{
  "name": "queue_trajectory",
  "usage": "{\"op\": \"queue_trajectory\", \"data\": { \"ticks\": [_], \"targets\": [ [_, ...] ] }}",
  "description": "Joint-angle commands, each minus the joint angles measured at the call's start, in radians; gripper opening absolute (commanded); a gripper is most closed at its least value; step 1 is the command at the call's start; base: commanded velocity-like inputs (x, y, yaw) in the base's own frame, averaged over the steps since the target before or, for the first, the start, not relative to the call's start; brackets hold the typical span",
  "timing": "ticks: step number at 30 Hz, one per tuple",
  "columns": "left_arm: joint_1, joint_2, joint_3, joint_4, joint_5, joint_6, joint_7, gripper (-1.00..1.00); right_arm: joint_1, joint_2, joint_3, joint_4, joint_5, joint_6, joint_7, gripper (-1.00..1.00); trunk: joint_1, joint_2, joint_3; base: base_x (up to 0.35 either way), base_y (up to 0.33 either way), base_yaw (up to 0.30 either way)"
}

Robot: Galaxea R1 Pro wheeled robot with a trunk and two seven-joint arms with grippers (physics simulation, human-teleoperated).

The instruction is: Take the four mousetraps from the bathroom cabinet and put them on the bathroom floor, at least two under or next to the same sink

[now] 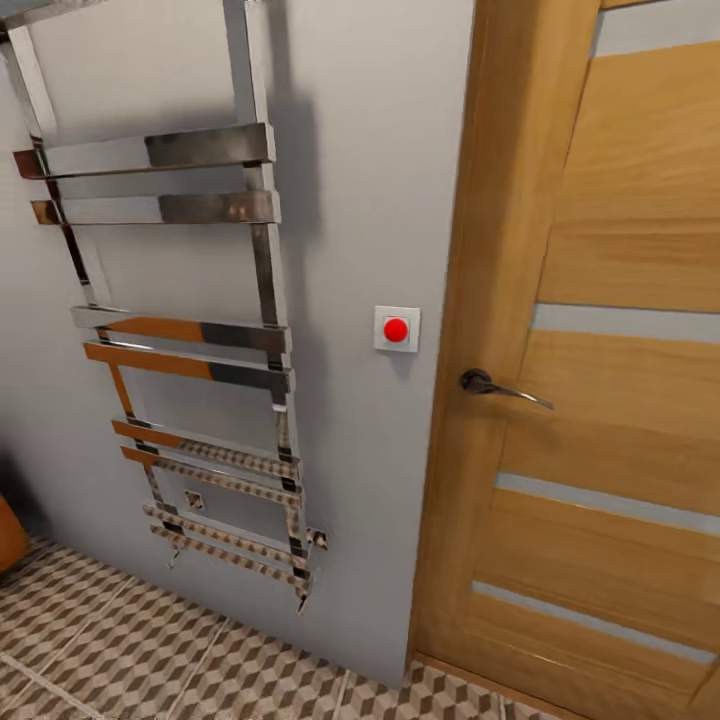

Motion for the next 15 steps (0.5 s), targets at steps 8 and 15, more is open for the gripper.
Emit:
{"op": "queue_trajectory", "data": {
  "ticks": [8, 15],
  "targets": [
    [0.000, 0.000, 0.002, -0.001, 0.004, -0.001, 0.000, 1.00, 0.000, 0.001, -0.001, 0.001, 0.000, -0.004, -0.002, 1.00, 0.000, 0.000, -0.001, 0.000, 0.000, 0.269],
    [0.000, 0.000, 0.002, -0.001, 0.005, -0.001, 0.000, 1.00, 0.000, 0.001, -0.001, 0.000, 0.000, -0.005, -0.002, 1.00, 0.000, 0.000, -0.001, 0.000, 0.000, 0.269]
  ]
}}
